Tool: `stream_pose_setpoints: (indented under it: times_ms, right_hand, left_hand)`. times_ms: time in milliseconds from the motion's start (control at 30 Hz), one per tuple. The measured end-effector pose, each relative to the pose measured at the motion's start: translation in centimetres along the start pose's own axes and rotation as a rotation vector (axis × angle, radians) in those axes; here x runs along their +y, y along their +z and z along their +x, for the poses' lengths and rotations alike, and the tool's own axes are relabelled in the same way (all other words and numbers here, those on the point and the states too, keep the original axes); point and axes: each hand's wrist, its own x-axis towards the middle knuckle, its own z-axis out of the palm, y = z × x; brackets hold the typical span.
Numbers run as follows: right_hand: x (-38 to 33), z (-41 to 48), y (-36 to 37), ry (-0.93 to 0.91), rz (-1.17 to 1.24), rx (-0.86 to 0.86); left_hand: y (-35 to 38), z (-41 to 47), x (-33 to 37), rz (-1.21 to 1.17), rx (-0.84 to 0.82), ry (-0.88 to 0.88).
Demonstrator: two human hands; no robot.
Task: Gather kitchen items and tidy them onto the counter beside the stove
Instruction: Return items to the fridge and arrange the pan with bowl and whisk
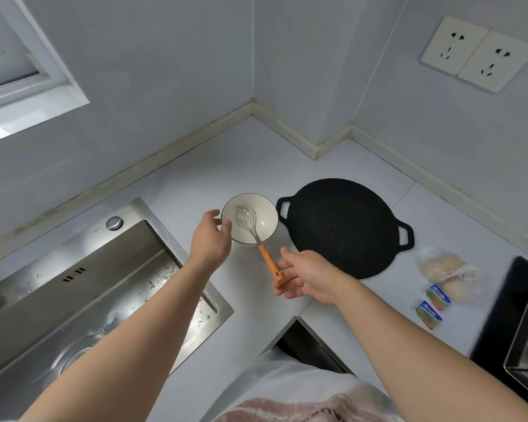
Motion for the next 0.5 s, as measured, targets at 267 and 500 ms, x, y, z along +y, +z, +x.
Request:
stream_pose_setpoints:
  times_ms: [267,500]
  right_hand:
    - [1.3,0.9,-2.8,0.082,0.033,0.288]
    - [5.1,2.1,-7.6,0.204,0.240,0.670]
  left_hand:
    - [0.2,-0.2,1.9,0.225,0.110,0.207]
    - [3.5,-0.6,11.1,0.246,-0.125,0.486]
